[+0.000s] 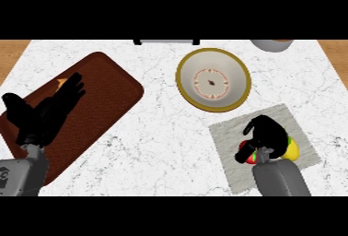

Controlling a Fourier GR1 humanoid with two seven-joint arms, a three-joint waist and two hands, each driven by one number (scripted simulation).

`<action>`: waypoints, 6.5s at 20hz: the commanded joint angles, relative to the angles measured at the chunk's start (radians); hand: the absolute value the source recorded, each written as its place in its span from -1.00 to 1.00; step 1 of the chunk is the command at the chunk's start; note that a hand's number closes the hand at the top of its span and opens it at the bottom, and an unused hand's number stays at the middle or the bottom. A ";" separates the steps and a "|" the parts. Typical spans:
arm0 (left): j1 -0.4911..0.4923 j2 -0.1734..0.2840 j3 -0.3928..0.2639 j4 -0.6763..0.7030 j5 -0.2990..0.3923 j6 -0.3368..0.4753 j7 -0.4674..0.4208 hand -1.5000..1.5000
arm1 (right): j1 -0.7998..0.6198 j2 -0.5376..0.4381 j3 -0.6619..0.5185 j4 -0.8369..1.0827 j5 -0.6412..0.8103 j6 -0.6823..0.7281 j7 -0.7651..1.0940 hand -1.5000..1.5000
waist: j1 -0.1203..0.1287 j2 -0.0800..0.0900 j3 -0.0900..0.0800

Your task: Pick the tomato from the placemat and place it in the bowl

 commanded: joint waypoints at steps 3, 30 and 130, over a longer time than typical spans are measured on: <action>0.001 0.009 0.036 -0.055 0.019 -0.037 0.063 0.00 | -0.065 -0.037 -0.031 0.032 -0.001 0.020 -0.025 1.00 | 0.002 0.008 0.007; 0.081 -0.048 0.026 -0.099 -0.040 -0.038 0.022 0.00 | 0.312 -0.551 -0.303 -0.632 -0.356 0.307 -0.677 1.00 | -0.009 0.002 0.006; 0.059 -0.026 0.148 0.045 -0.055 -0.084 -0.031 0.00 | -0.544 -0.404 -0.584 0.590 -0.854 0.150 -1.295 -1.00 | -0.085 -0.023 0.005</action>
